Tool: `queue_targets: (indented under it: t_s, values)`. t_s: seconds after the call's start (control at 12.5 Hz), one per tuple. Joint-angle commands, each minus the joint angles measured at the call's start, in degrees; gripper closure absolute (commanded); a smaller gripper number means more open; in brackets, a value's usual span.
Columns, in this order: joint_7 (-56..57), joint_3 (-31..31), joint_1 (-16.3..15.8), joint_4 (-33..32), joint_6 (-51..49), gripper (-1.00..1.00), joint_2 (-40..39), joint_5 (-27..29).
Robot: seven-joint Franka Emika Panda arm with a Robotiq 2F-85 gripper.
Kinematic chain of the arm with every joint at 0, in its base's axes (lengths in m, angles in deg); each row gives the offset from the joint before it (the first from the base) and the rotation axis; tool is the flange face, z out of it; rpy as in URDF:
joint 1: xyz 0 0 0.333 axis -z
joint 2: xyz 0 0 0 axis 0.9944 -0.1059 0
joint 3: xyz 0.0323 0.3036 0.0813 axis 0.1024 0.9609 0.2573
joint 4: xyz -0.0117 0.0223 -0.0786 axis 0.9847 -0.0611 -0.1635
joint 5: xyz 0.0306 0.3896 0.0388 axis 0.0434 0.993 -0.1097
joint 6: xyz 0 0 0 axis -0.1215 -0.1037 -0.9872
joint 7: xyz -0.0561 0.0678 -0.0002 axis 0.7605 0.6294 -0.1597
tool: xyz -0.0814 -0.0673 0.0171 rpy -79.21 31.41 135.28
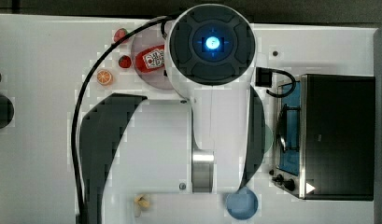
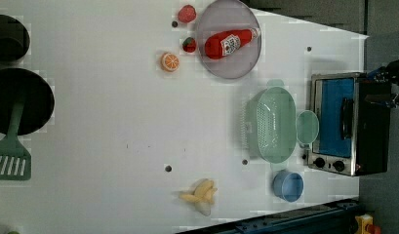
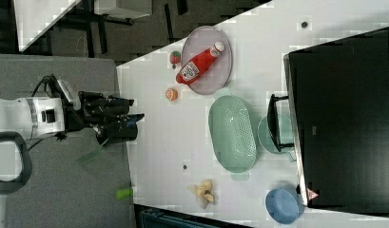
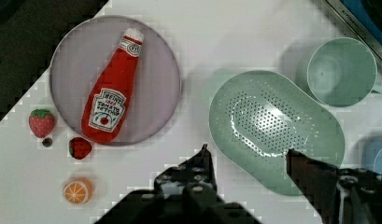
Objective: Drag strainer right to left.
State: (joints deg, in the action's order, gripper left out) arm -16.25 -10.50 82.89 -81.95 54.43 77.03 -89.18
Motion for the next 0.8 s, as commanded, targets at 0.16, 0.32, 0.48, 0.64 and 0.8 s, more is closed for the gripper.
queue_targets:
  t_s: [0.16,0.32,0.48,0.64,0.8]
  values:
    - [-5.85,-4.25,0.07,-22.35,-10.82,-0.82,32.45,-1.39]
    - [-5.86,-4.24,0.07,-22.68,-10.44,-1.00,31.71,-1.39]
    - [-6.25,-4.20,0.06,-23.69,-7.98,-1.00,29.68,-1.38]
    - [-6.97,-4.16,0.06,-25.86,-2.32,-1.00,26.60,-1.38]
    - [-9.67,-4.14,0.06,-29.58,4.90,-1.00,22.68,-1.36]
